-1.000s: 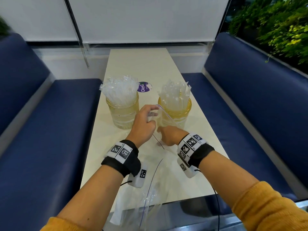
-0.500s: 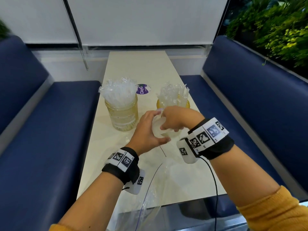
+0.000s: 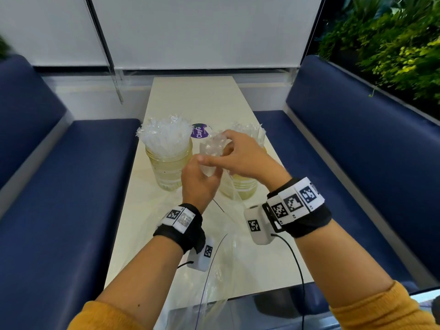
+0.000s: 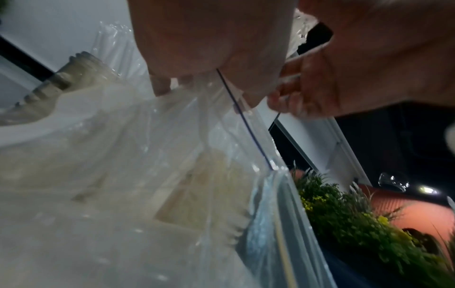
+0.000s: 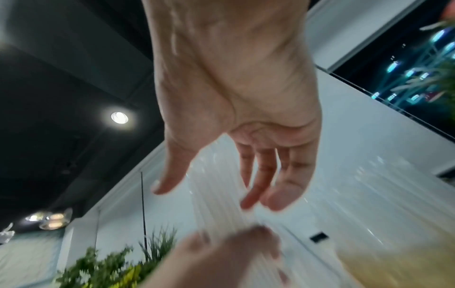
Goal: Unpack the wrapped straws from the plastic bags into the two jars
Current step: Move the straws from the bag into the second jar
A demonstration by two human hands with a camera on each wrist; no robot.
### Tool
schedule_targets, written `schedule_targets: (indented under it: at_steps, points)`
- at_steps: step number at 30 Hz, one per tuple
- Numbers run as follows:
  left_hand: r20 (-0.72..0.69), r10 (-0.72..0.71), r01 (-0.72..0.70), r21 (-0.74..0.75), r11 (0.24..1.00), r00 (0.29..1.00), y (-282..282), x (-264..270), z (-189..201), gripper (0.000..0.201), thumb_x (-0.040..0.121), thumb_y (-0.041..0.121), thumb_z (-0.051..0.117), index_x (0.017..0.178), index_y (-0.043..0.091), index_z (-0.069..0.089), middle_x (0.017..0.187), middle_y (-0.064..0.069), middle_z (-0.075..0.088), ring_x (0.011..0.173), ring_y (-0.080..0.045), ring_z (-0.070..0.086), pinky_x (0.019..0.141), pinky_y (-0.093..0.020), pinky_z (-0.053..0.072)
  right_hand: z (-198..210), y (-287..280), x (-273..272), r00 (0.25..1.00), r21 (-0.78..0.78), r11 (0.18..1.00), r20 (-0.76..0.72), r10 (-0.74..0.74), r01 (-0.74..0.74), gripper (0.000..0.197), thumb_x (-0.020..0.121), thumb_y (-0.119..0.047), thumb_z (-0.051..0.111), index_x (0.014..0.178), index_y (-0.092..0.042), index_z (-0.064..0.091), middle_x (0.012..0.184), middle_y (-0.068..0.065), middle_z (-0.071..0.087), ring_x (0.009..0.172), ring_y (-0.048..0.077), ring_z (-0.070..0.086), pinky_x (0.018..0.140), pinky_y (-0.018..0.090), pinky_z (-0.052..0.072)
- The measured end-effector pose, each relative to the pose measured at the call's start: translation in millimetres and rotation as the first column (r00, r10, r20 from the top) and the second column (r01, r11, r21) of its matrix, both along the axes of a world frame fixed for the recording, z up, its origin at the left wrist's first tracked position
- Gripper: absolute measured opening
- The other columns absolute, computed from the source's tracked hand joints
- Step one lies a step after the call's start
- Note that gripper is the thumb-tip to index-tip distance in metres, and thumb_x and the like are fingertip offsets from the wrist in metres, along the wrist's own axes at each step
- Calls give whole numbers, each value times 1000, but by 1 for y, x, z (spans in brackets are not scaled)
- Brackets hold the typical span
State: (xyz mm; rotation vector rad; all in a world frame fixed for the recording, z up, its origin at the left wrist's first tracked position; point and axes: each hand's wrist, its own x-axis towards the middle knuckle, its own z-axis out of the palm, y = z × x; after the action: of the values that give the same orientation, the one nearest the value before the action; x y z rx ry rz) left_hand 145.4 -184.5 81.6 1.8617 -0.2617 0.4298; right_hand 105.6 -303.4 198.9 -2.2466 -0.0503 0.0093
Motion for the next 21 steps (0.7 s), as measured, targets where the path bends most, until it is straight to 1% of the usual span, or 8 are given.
schedule_targets:
  at_steps: [2, 3, 6, 10, 13, 16, 19, 21]
  points:
    - [-41, -15, 13, -52, 999, 999, 2, 4, 0, 11, 82, 31, 67, 93, 26, 69, 85, 4, 72, 80, -19, 70, 69, -47, 59, -15, 7, -1, 998, 5, 1000, 61, -9, 9, 50, 62, -60, 86, 95, -40, 53, 93, -8, 60, 80, 6, 59, 72, 24, 50]
    - [-73, -21, 15, -84, 996, 997, 2, 5, 0, 7, 80, 30, 65, 85, 26, 67, 78, 3, 69, 73, -22, 67, 64, -52, 58, -24, 12, 0, 995, 9, 1000, 94, -13, 12, 51, 60, -59, 86, 94, -42, 51, 99, -8, 56, 89, 8, 56, 77, 23, 47]
    - [-88, -3, 1, -33, 999, 996, 3, 7, 1, 17, 79, 38, 57, 74, 21, 58, 68, 4, 57, 65, -16, 56, 58, -49, 55, -50, 28, 4, 984, 183, 983, 171, -51, 19, 49, 69, -45, 87, 105, -26, 59, 106, -2, 62, 103, 18, 61, 86, 29, 53]
    - [-110, -49, 46, -23, 999, 993, 7, 3, 7, 12, 88, 25, 61, 96, 18, 67, 80, 9, 67, 73, -8, 63, 65, -28, 50, -69, 42, 17, 961, 353, 933, 228, -154, 66, 31, 86, -30, 75, 108, -9, 66, 97, 2, 73, 92, 19, 71, 82, 40, 59]
    - [-165, -103, 87, -100, 991, 981, 12, 0, 7, 36, 81, 24, 70, 116, 15, 66, 101, 1, 73, 93, -12, 71, 75, -24, 56, -71, 48, 23, 954, 417, 906, 240, -183, 69, 19, 92, -22, 65, 105, -9, 69, 95, 1, 76, 90, 13, 73, 82, 33, 59]
    - [-143, -167, 151, -115, 982, 975, 14, -2, 7, 54, 73, 19, 77, 123, 31, 59, 114, 4, 71, 108, -12, 69, 89, -26, 57, -69, 49, 26, 935, 486, 870, 263, -237, 83, 17, 95, -17, 63, 103, -3, 69, 90, 4, 76, 86, 11, 73, 77, 24, 58]
    - [-161, -173, 158, -100, 982, 972, 15, -2, 5, 58, 70, 18, 83, 124, 17, 62, 113, 6, 70, 109, -9, 67, 91, -31, 57, -63, 48, 27, 924, 567, 818, 255, -286, 97, 17, 96, -14, 63, 104, 0, 66, 86, 10, 75, 80, 13, 74, 72, 25, 58]
    - [-163, -190, 174, -108, 979, 968, 16, -1, 2, 65, 67, 33, 80, 126, 14, 63, 113, 5, 70, 106, -4, 66, 88, -26, 56, -53, 48, 26, 921, 588, 806, 274, -277, 67, 18, 97, -14, 61, 105, 2, 63, 85, 16, 72, 75, 14, 72, 67, 21, 57]
